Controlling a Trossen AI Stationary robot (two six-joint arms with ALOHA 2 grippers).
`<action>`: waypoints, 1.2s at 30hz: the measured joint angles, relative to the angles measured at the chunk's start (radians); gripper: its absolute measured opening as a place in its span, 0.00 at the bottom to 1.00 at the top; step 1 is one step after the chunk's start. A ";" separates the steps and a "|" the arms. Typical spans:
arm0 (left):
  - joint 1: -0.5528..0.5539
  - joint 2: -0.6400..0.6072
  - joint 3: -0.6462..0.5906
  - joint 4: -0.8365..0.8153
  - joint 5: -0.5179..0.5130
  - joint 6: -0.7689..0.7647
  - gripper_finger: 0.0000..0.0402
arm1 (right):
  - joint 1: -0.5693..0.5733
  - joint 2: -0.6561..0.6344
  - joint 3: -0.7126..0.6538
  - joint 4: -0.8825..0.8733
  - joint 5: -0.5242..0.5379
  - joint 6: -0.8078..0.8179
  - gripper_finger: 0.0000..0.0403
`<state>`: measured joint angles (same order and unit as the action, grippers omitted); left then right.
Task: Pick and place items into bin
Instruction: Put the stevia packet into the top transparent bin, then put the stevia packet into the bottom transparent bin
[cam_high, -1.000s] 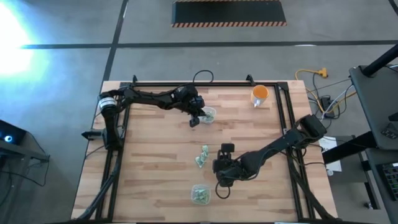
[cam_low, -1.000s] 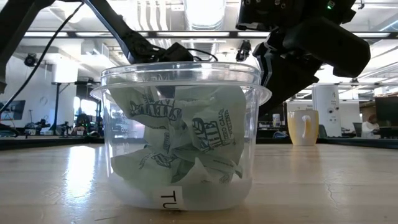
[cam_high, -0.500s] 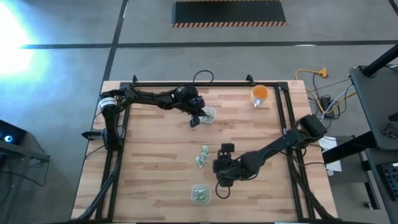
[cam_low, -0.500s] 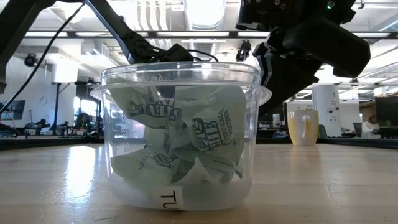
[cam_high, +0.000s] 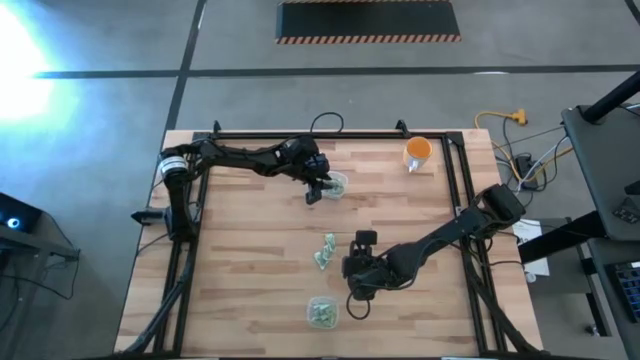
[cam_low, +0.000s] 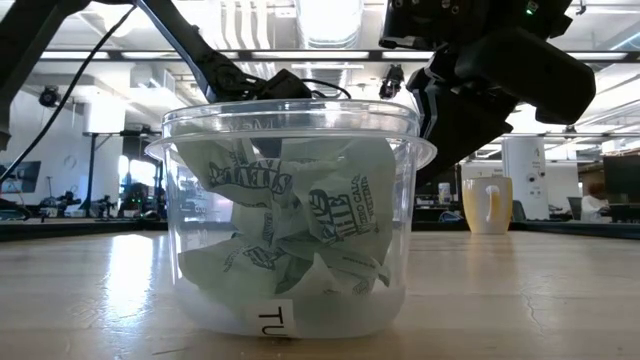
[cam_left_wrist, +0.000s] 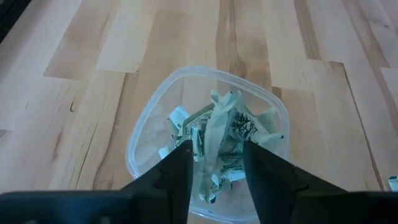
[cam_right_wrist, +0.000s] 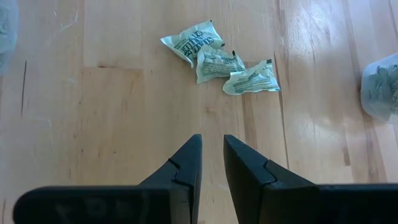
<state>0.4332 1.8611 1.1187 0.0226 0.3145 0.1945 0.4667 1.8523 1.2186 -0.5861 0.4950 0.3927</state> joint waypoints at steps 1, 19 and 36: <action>0.000 -0.002 0.000 -0.002 0.000 0.002 0.32 | 0.000 0.000 0.000 0.000 0.000 0.000 0.14; -0.010 -0.100 0.003 -0.009 0.221 0.019 0.35 | 0.000 0.000 -0.013 0.000 0.000 0.000 0.14; -0.157 -0.666 -0.336 -0.028 0.320 0.108 0.35 | 0.000 0.000 -0.058 0.179 0.002 -0.127 0.14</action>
<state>0.2766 1.1947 0.7822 -0.0054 0.6346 0.3029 0.4664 1.8526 1.1602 -0.4076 0.4965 0.2660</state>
